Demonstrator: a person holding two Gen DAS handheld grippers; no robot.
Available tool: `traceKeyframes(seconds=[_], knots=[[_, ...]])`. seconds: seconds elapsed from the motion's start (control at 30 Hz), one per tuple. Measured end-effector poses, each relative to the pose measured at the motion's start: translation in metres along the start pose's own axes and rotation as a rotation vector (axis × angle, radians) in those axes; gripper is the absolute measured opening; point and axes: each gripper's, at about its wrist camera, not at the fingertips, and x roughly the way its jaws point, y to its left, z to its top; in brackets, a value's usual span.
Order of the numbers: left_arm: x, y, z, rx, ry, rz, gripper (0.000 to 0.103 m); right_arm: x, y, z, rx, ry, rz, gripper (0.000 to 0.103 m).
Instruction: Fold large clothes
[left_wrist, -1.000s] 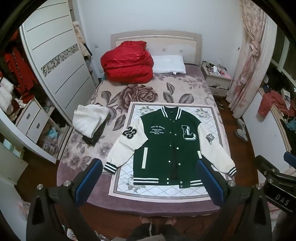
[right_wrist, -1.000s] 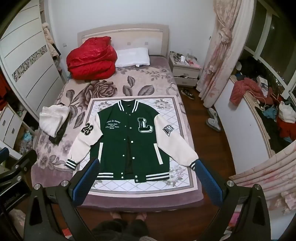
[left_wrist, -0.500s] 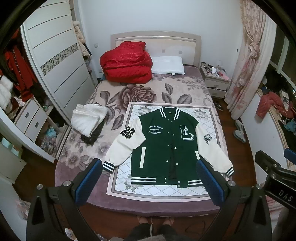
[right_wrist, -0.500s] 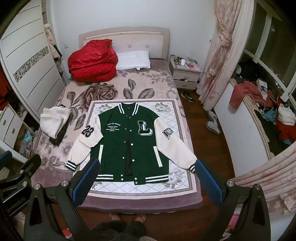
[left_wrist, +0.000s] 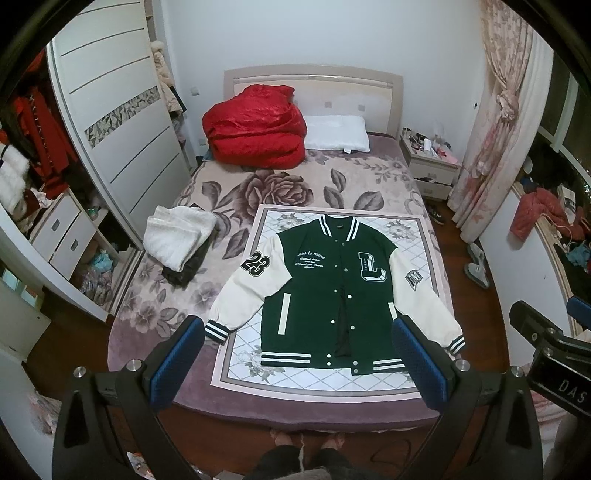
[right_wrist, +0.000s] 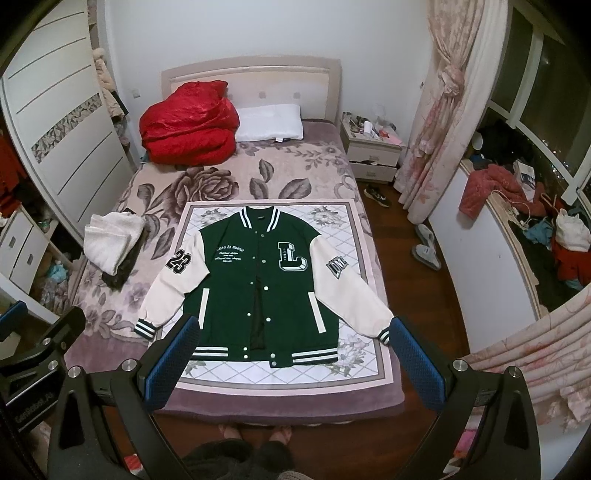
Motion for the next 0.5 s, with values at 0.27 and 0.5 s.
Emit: traceKeyframes(seconds=[0.27, 0.5], knots=[[-0.007, -0.004, 0.001, -0.004, -0.011, 0.005, 0.103, -0.012, 0.003, -0.002, -0.010, -0.009, 0.005, 0.103], [-0.011, -0.008, 0.005, -0.013, -0.021, 0.009, 0.103, -0.018, 0.007, 0.000, -0.011, -0.022, 0.002, 0.103]])
